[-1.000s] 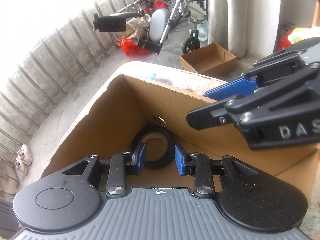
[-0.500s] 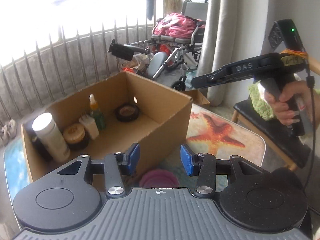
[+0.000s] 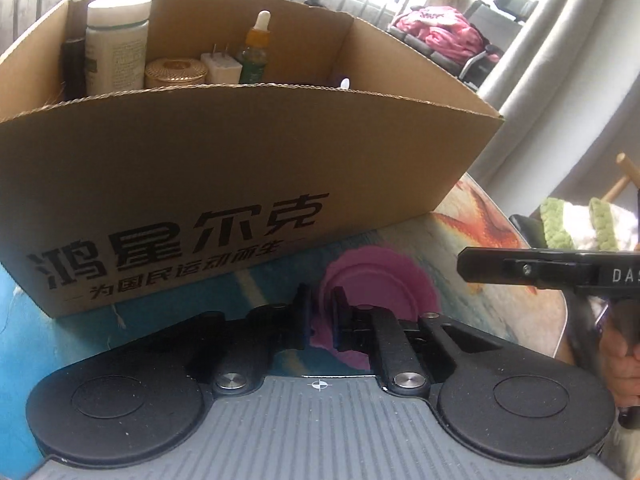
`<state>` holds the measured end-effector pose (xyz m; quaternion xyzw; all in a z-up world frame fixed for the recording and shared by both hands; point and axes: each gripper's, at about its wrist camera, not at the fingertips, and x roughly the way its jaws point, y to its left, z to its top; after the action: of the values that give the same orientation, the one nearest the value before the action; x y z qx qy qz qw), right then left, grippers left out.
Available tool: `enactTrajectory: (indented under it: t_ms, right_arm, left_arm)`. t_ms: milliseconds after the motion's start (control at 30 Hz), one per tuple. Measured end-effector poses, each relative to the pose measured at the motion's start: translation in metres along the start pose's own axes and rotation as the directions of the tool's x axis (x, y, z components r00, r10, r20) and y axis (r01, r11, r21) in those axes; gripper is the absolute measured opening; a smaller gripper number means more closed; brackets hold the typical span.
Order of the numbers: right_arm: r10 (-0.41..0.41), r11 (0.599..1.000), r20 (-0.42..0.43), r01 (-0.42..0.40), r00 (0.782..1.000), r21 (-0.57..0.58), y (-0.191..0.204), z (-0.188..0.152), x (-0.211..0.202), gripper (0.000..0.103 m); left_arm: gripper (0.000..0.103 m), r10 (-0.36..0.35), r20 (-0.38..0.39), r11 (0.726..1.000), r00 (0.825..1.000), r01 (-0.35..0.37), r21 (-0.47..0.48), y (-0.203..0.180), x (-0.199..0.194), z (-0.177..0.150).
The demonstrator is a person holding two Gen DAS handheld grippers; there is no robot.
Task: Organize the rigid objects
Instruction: 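Lift the left gripper out and move it to the pink bowl, then close the left gripper on the pink bowl rim and lift it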
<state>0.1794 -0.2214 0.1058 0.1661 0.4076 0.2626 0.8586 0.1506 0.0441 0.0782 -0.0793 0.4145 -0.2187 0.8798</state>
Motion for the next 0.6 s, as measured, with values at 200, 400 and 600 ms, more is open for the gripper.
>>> enactTrajectory:
  t_ms: [200, 400, 600]
  right_arm:
    - [0.004, 1.0, -0.039, -0.003, 0.999, 0.031, -0.004, -0.012, 0.014, 0.032]
    - [0.043, 0.998, -0.075, -0.039, 0.996, 0.055, -0.007, -0.02, 0.019, 0.055]
    - [0.06, 0.998, -0.06, -0.06, 0.996, 0.001, 0.001, -0.026, 0.018, 0.055]
  left_arm:
    - [0.007, 0.067, 0.052, 0.983, 0.996, -0.075, 0.169, -0.024, -0.006, -0.011]
    - [0.006, 0.062, 0.092, 0.961, 0.994, -0.084, 0.265, -0.041, -0.019, -0.021]
    - [0.006, 0.082, 0.133, 0.938, 0.988, -0.122, 0.324, -0.057, -0.025, -0.019]
